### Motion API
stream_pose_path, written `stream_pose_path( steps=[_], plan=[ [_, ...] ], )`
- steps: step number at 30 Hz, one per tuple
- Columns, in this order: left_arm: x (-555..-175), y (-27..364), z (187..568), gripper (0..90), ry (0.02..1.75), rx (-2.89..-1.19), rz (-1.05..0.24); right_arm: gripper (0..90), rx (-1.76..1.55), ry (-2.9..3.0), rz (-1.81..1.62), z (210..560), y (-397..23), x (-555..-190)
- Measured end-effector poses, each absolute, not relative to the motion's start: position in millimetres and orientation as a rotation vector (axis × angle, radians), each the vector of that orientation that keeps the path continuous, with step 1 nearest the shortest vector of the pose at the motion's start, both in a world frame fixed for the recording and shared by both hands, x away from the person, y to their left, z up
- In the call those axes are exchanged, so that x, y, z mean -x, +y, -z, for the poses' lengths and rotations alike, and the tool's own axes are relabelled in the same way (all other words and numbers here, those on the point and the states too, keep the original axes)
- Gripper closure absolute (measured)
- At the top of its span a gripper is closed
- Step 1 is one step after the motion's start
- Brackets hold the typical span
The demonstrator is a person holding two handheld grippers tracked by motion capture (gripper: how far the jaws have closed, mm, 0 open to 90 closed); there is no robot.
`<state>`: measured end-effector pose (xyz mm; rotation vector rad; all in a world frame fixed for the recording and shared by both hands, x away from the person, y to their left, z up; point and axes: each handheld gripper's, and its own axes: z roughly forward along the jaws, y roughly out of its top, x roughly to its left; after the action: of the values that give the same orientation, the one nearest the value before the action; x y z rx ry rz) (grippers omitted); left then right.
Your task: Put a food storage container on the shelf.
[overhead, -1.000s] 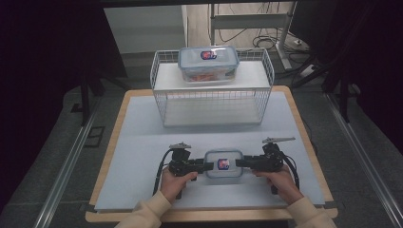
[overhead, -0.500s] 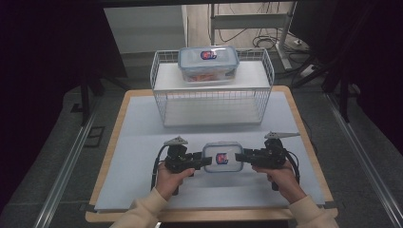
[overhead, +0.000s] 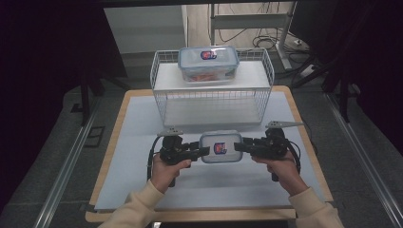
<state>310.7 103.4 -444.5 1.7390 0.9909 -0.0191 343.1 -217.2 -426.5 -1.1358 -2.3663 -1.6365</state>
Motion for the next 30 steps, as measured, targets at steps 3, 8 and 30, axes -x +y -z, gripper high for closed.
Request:
stream_pose_path(
  steps=[3,8,30],
  plan=[
    [-313,104,438,50.6,0.985,-1.731,0.013,52.8,1.131,-2.377,1.648,417,-216,-345],
    [-319,106,427,50.6,0.978,-1.728,0.006,52.8,1.128,-2.384,1.656,405,-214,-350],
    [-352,118,373,50.6,0.948,-1.723,-0.053,52.6,1.100,-2.394,1.719,353,-203,-384]
  ],
)
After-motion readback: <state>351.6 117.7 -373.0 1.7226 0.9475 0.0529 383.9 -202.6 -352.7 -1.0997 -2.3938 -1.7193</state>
